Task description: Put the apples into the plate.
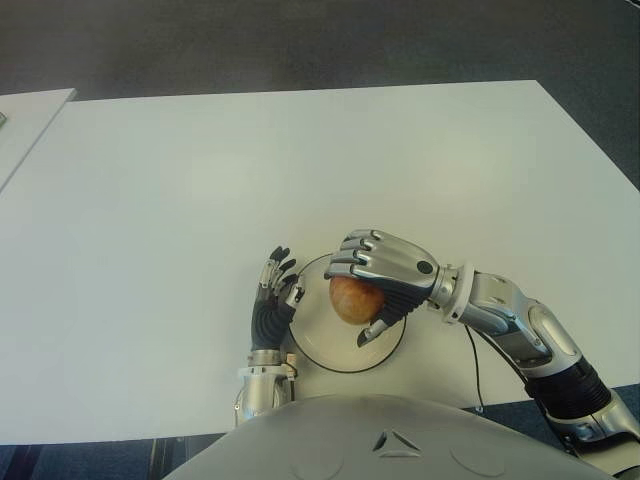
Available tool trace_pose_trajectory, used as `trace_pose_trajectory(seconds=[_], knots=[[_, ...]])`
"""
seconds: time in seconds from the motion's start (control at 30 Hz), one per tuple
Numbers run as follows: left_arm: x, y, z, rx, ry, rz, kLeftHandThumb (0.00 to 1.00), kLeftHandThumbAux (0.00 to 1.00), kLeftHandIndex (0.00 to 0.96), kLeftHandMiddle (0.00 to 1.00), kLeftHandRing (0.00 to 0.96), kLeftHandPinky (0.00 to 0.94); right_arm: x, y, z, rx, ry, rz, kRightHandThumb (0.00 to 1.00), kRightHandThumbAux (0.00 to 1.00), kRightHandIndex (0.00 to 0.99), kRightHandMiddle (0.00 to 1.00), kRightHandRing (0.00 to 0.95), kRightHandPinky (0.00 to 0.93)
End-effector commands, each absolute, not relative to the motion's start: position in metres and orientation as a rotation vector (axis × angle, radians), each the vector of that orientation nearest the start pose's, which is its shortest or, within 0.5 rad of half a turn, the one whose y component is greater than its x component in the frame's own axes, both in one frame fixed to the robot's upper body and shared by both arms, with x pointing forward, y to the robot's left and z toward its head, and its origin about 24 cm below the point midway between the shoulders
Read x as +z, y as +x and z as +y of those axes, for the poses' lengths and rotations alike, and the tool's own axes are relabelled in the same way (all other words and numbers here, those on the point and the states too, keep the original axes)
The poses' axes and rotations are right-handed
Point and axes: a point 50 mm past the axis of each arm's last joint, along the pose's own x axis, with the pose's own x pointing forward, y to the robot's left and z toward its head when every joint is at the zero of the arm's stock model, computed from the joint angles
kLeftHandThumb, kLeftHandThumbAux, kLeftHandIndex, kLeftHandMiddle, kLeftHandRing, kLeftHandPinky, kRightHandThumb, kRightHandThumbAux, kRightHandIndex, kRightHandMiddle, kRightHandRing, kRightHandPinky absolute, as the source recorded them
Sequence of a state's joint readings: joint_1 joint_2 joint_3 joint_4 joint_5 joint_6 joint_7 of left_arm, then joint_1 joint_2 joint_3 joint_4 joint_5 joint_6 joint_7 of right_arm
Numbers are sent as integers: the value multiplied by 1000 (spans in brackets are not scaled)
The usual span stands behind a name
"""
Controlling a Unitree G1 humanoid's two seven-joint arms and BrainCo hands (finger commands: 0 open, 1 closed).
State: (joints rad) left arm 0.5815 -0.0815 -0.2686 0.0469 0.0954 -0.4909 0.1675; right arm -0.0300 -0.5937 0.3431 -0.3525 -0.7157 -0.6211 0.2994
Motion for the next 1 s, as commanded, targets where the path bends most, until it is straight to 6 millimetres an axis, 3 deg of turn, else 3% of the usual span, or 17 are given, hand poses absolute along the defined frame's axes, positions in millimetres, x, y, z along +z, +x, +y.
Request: trace_pose_trajectory(seconds=[0.03,1.0], knots=[[-25,117,103,78,-88,134,32,549,0,111,156,203,107,192,-101,970,-1251,-816,22,298,0,0,0,0],[-27,116,103,70,-130,131,23,549,0,96,131,183,104,194,-101,961,-1225,-846,49,279,0,0,0,0]])
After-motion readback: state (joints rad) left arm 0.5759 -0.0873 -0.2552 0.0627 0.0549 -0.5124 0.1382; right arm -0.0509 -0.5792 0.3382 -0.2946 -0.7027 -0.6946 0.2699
